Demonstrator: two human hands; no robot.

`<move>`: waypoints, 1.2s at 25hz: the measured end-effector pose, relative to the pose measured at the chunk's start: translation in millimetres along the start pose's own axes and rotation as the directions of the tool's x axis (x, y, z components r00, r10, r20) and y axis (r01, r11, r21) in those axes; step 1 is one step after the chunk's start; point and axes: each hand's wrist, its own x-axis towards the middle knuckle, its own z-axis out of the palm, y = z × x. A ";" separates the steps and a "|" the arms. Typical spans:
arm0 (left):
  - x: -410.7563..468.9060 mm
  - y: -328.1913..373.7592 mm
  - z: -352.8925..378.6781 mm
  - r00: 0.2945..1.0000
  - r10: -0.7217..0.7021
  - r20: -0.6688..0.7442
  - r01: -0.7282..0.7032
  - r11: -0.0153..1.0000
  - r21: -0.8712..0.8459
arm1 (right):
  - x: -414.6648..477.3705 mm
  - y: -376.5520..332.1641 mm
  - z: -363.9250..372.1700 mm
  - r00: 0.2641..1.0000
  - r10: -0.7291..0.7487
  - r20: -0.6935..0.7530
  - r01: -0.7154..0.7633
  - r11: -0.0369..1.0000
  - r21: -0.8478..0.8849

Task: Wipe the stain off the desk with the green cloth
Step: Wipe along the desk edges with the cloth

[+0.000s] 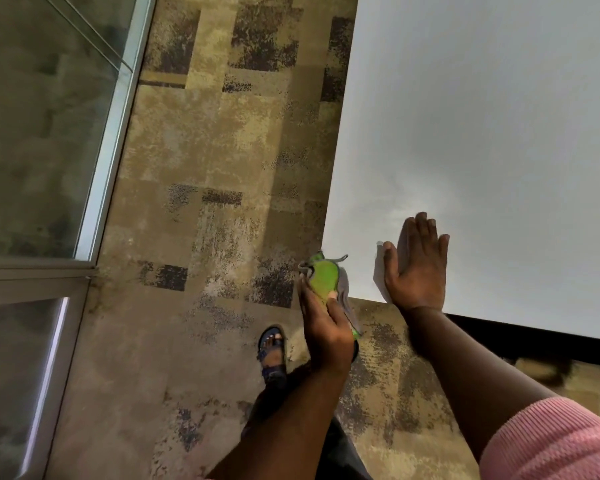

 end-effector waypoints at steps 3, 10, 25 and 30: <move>-5.9 15.0 -0.1 0.945 -0.325 0.040 0.324 0.912 -0.249 | -0.3 1.2 0.8 1.000 0.000 -0.001 0.000 1.000 -0.010; 16.9 67.7 23.2 0.697 -0.717 -0.012 0.637 0.626 -0.449 | -0.9 0.9 -0.2 1.000 -0.004 -0.015 0.004 1.000 0.030; -38.9 52.7 -42.4 0.868 -0.368 0.334 0.496 0.599 -0.628 | -7.1 -11.0 -22.5 0.997 -0.030 0.066 0.014 0.973 0.229; -5.7 132.0 -73.1 0.834 -0.120 0.538 0.518 0.506 -0.690 | -27.2 -77.1 -100.4 0.986 0.043 0.161 -0.160 0.521 0.838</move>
